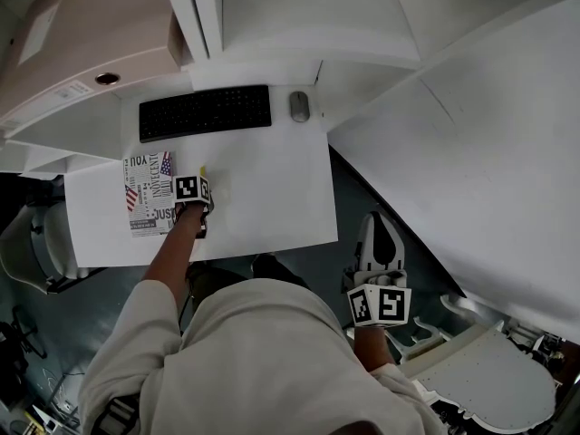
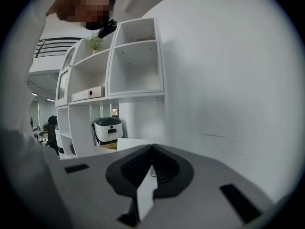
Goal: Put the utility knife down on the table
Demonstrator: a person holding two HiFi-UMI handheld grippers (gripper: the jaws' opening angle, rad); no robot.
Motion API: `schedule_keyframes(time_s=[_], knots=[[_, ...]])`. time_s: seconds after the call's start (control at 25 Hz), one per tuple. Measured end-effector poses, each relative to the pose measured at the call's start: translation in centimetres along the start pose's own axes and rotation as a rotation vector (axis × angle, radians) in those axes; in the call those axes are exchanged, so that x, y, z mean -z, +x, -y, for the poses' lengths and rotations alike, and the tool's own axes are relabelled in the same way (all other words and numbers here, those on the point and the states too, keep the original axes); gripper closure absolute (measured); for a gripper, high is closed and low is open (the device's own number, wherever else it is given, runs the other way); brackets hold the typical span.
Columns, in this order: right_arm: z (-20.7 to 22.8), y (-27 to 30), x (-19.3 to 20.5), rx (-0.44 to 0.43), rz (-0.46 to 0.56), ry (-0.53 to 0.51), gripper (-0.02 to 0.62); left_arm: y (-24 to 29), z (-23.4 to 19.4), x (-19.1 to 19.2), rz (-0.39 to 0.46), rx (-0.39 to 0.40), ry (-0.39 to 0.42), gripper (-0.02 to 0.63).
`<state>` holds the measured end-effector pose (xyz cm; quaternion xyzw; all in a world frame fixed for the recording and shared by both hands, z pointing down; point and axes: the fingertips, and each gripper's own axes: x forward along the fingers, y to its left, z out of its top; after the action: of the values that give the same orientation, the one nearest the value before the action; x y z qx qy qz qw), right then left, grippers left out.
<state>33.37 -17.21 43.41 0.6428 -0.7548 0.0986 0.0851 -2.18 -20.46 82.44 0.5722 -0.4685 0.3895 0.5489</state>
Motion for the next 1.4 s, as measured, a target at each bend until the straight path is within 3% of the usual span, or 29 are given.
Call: schedule_keyframes(time_s=[0.32,0.84,1.16,1.4], knots=[[0.7,-0.2,-0.1,0.008,0.01,0.011,0.592,0.0,0.2,0.1,-0.021,-0.007,-0.001,0.535],[0.7,-0.5,-0.4,0.012,0.02,0.011,0.592,-0.2,1.0,0.6,-0.015,0.027,0.002,0.44],[-0.2,-0.8,-0.8,0.016,0.03,0.004,0.592,-1.7,0.5,1.0,0.016,0.043,0.016,0.42],[-1.2,-1.2,-1.5,0.024,0.046,-0.004,0.592,-4.3,0.8,0.3,0.088,0.076,0.056,0.42]])
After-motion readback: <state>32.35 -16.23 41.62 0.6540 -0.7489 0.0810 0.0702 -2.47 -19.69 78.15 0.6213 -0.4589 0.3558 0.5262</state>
